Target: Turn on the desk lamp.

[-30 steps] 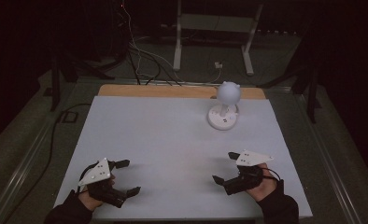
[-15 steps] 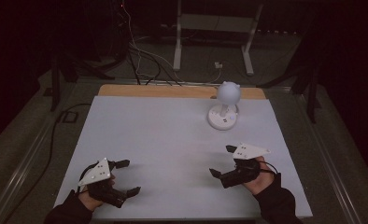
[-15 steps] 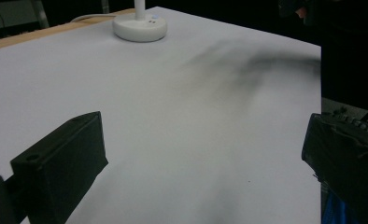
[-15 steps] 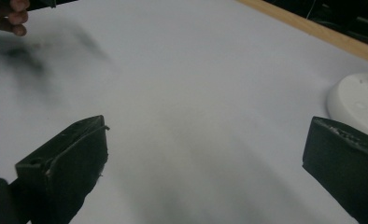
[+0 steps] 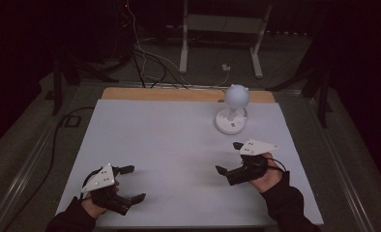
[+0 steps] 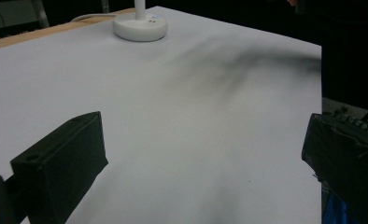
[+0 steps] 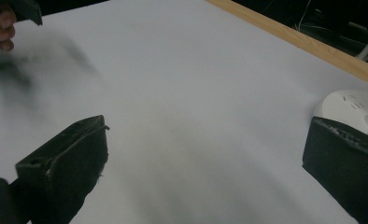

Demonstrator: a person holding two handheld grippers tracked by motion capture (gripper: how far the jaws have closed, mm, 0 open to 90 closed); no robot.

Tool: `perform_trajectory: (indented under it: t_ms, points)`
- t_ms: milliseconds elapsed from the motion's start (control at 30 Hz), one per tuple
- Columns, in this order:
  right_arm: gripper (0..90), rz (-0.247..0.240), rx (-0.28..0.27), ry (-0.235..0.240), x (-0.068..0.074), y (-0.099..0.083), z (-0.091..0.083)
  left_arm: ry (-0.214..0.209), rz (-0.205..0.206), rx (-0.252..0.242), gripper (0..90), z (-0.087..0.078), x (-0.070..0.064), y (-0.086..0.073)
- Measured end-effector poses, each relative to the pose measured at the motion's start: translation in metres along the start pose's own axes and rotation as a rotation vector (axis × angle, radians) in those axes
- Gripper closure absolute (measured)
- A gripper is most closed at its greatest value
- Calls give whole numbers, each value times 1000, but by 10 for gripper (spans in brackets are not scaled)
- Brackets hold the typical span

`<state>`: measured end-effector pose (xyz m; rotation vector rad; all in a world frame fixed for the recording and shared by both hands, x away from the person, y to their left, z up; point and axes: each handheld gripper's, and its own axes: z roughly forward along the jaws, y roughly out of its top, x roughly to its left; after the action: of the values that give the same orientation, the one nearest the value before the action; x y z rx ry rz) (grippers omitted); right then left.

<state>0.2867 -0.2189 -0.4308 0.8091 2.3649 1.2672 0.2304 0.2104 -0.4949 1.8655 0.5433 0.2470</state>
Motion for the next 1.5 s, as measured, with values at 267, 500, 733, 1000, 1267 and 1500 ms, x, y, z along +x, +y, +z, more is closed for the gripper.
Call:
perform_trajectory:
  t_ms: [267,500,733,1000,1267,1500]
  points:
    - [1,-3,-7,-11,-5,9,3,1,-1,0,3,0,0,0]
    - [1,-2,-11,-37,-12,20,8,1,-4,0,3,0,0,0]
    - [2,15,-20,-54,-21,29,15,-1,0,1,3,0,0,0]
    - [2,28,-27,-93,-32,37,26,-1,0,-1,3,0,0,0]
    - [1,69,-34,-122,-44,41,39,-5,-7,-5,3,-1,1,0]
    - [1,114,-42,-135,-58,41,51,-5,-8,-7,3,-1,1,0]
